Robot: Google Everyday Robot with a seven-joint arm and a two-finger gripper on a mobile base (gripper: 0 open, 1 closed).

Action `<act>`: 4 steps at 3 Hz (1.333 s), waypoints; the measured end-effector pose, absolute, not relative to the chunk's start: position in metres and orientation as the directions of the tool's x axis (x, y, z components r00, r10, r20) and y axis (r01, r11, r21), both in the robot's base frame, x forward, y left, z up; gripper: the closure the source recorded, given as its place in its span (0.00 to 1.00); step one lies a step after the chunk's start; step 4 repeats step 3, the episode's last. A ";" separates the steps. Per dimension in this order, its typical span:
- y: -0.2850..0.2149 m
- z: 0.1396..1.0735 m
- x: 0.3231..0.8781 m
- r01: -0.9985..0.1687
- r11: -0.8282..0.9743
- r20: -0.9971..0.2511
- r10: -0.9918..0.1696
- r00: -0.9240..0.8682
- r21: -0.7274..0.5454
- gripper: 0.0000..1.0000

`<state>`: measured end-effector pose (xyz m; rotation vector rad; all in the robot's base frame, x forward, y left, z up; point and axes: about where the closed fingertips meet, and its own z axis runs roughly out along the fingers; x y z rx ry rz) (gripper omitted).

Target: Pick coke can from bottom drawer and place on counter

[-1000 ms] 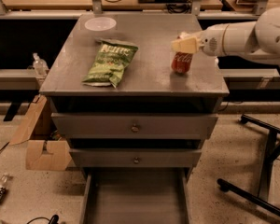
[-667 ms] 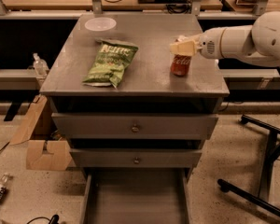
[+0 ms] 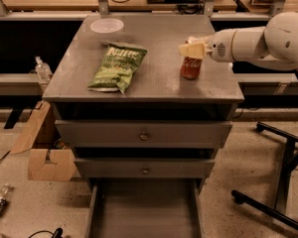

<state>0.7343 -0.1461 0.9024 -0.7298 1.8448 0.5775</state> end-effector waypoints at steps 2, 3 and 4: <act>-0.142 0.901 0.735 -0.716 0.696 -0.931 -0.220 -0.292 0.060 0.00; -0.142 0.901 0.735 -0.716 0.696 -0.931 -0.220 -0.292 0.060 0.00; -0.142 0.901 0.735 -0.716 0.696 -0.931 -0.220 -0.292 0.060 0.00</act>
Offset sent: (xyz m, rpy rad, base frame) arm 0.0003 0.0025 -0.0010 0.0007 0.0015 0.0037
